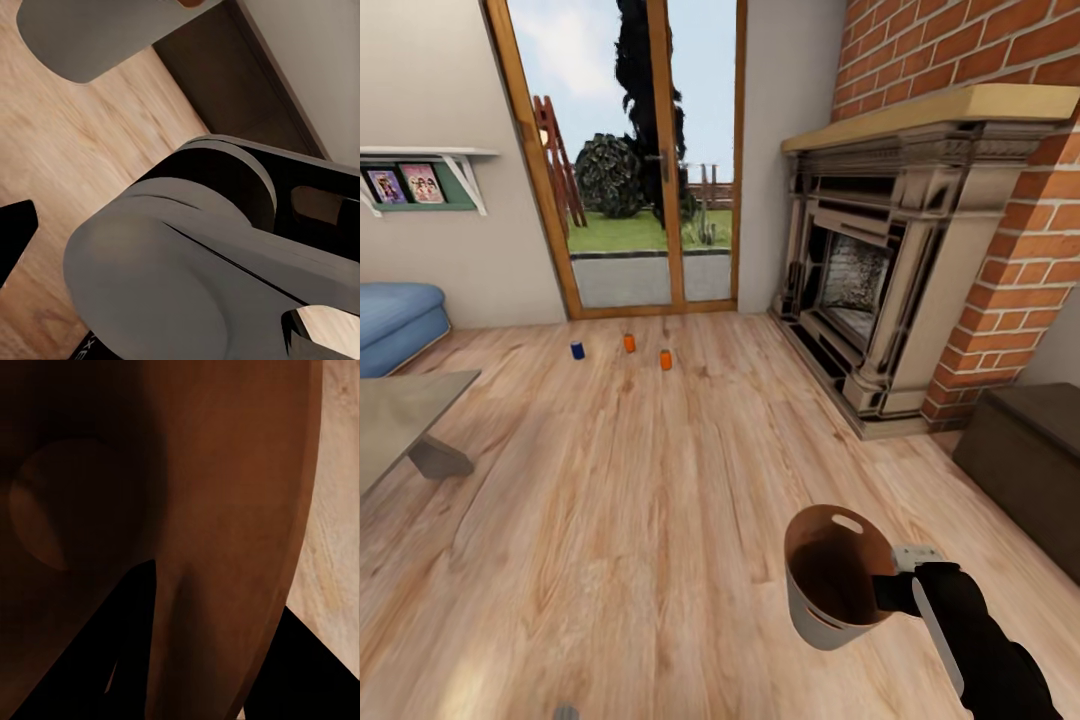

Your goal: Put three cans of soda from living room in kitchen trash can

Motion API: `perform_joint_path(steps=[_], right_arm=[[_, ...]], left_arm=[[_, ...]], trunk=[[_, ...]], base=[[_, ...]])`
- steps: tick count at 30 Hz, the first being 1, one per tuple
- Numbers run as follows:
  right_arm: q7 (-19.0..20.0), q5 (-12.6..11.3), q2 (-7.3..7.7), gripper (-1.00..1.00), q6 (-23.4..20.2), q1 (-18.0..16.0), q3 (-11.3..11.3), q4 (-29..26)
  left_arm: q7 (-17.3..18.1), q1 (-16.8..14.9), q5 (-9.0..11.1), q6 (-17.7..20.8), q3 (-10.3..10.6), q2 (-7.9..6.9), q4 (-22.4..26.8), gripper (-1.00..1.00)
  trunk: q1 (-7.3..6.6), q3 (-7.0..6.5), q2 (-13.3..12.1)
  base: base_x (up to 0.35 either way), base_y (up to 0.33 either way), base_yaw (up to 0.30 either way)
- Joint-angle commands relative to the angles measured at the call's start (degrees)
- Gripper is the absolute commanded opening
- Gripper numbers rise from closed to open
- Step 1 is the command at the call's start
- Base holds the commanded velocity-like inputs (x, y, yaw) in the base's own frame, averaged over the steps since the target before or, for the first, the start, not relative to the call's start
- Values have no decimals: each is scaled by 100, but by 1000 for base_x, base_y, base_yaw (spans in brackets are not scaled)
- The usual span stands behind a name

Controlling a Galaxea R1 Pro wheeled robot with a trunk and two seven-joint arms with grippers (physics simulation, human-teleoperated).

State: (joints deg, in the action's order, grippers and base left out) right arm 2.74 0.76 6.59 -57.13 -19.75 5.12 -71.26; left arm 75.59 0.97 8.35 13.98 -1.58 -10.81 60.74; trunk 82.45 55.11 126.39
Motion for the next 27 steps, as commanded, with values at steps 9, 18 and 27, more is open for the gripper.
perform_joint_path(steps=[9,18,27], right_arm=[[-1,-49,0,-100,0,-2,-2,-2],[-1,-49,0,-100,0,-2,-2,-2],[-1,-49,0,-100,0,-2,-2,-2]], left_arm=[[0,0,0,0,-1,0,0,100],[0,0,0,0,-1,-2,0,100],[0,0,0,0,-1,-17,0,100]], trunk=[[0,-1,0],[0,-1,0],[0,-1,0]], base=[[347,0,1],[347,0,0],[347,1,0]])
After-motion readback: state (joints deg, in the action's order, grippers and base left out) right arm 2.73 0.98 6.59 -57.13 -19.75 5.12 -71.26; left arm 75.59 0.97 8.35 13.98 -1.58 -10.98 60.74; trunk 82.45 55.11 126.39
